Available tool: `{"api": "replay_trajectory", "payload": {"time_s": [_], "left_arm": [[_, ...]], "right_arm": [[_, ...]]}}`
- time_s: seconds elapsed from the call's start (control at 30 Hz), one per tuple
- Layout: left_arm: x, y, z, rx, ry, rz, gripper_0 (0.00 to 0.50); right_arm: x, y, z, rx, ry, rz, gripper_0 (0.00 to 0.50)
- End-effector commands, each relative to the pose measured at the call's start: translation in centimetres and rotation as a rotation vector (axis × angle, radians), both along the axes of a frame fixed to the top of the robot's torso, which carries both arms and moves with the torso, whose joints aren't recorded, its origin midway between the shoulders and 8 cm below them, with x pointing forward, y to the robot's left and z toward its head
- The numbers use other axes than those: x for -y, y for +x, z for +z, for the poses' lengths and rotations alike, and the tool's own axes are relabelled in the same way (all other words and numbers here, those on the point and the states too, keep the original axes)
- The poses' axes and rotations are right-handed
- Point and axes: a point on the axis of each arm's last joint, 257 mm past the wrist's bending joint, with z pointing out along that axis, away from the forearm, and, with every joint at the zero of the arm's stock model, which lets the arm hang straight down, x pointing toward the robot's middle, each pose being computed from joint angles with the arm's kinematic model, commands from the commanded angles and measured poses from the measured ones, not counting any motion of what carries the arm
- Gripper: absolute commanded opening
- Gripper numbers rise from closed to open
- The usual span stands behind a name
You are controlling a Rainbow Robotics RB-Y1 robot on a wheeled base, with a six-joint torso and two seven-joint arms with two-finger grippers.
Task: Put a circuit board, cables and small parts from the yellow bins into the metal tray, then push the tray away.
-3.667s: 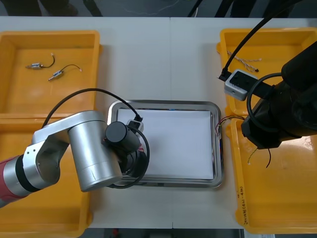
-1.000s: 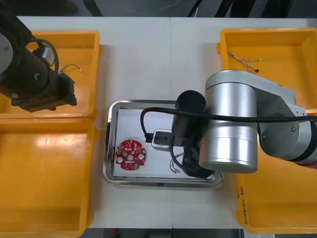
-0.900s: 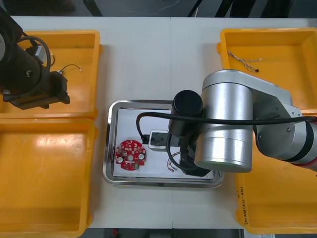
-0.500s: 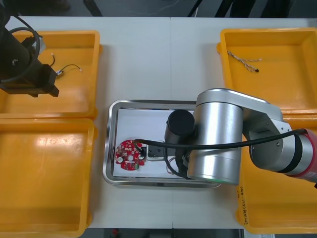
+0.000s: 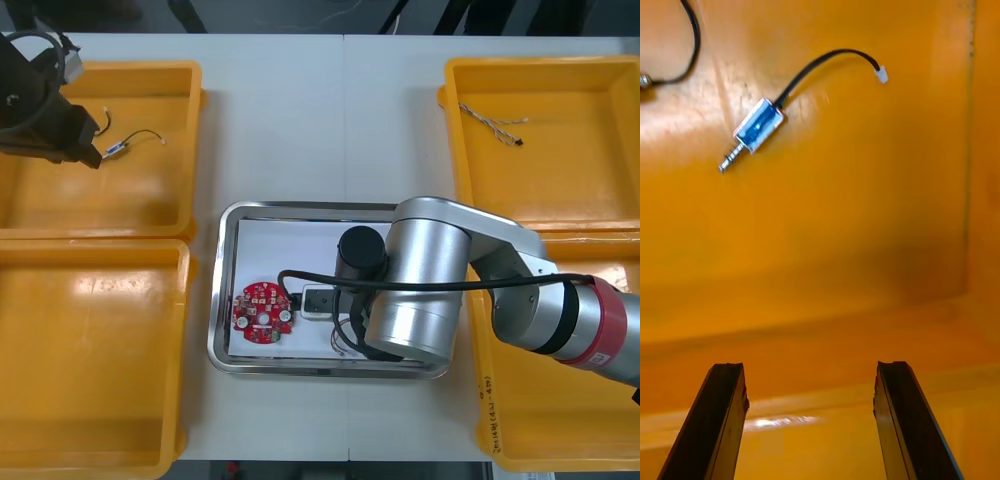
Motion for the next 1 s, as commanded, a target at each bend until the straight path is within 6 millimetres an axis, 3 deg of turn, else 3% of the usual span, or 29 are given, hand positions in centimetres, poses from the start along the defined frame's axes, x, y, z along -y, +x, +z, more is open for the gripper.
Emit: {"api": "replay_trajectory", "payload": {"time_s": [0.03,0.17,0.43,0.53,0.57,0.6,0.63,1.0], "left_arm": [[0.5,3.5,3.3,0.116,0.025,-0.058,0.500],[0.5,5.0,3.1,0.152,0.028,-0.086,0.500],[0.8,7.9,2.4,0.227,0.041,-0.171,0.500],[0.6,8.7,2.0,0.248,0.052,-0.197,0.500],[0.5,9.0,1.8,0.253,0.056,-0.205,0.500],[0.5,9.2,1.6,0.257,0.058,-0.212,0.500],[0.4,9.3,1.4,0.261,0.060,-0.219,0.500],[0.3,11.5,-1.1,0.284,0.114,-0.313,0.500]], "right_arm": [[-2.5,-0.1,-0.7,0.009,0.064,0.049,0.000],[-3.2,0.4,-1.2,0.017,0.104,0.048,0.000],[-2.3,0.5,-1.6,0.019,0.087,0.027,0.000],[-2.0,0.5,-1.7,0.016,0.080,0.016,0.033],[-1.7,0.6,-1.6,0.021,0.074,0.009,0.303],[-1.6,0.7,-1.6,0.025,0.072,0.004,0.426],[-1.6,0.7,-1.6,0.023,0.071,0.004,0.489],[-1.9,1.1,0.9,0.104,0.068,0.006,0.500]]}}
